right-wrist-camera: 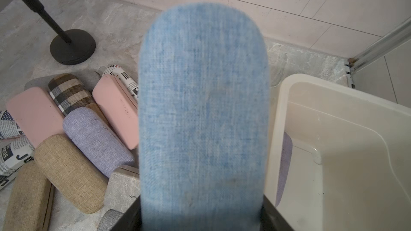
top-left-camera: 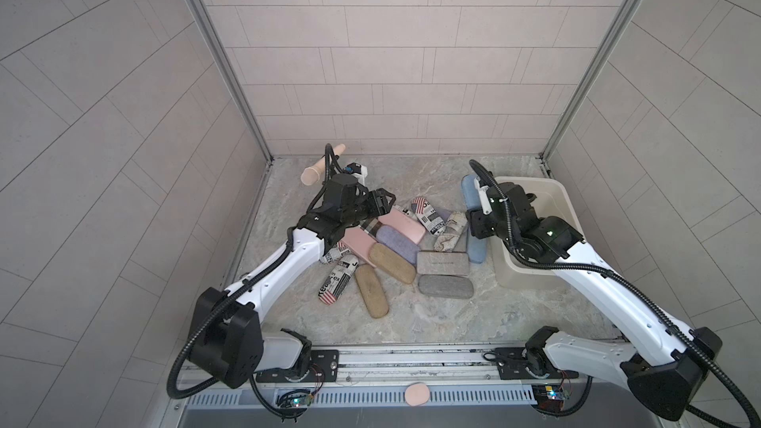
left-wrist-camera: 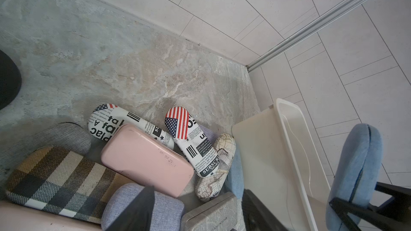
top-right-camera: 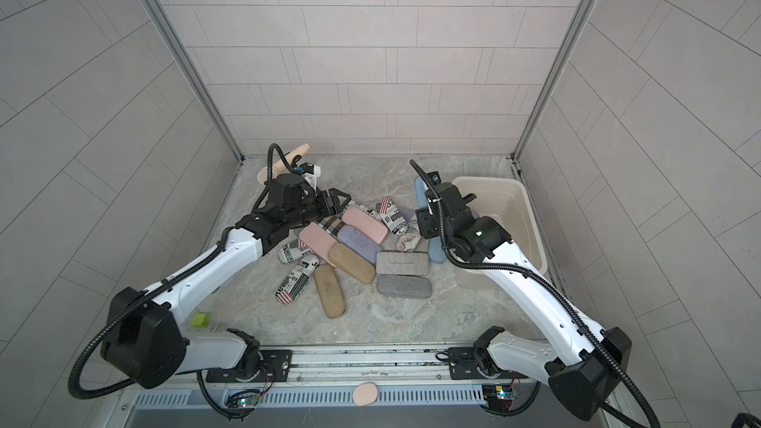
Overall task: Put the glasses cases into the storage boxes
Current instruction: Place the glasses case in the storage box.
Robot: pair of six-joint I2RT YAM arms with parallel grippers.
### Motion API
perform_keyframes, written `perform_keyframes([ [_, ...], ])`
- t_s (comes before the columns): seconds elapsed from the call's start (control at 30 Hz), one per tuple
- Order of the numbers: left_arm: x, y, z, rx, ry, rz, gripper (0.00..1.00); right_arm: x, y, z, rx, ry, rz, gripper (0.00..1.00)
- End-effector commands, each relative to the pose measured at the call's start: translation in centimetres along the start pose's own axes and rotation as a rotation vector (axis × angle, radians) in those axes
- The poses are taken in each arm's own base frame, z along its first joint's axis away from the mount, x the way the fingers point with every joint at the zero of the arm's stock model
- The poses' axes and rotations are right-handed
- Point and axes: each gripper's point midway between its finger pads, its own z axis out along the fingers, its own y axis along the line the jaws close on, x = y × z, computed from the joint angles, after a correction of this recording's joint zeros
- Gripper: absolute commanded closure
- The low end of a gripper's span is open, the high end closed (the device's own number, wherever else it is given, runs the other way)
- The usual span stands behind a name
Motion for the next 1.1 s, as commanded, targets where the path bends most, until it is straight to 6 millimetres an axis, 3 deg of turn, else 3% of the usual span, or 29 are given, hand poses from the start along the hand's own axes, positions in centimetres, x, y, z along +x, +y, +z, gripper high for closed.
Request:
perform_keyframes([
  [0.0,-0.7,-1.2,0.0,0.04,-0.017,-0.004,0.31,-0.3,-2.7,-1.7,0.003,-0.009,0.058,0.47],
  [0.47,-0.2,-1.9,0.5,0.077,0.009,-0.02,0.31,1.6,-9.4,0.9,0.069,0.089,0.295,0.48],
  [0.73,0.4,-1.2,1.4,0.058,0.03,-0.029,0.31,3.4,-13.5,5.0,0.091,0.143,0.424,0.46],
  [0.87,0.6,-1.3,1.5,0.064,0.041,-0.036,0.31,4.6,-14.1,7.3,0.102,0.243,0.431,0.46],
  [1.07,0.3,-1.3,1.3,0.063,0.03,-0.029,0.31,8.6,-14.6,11.2,0.135,0.404,0.425,0.46],
])
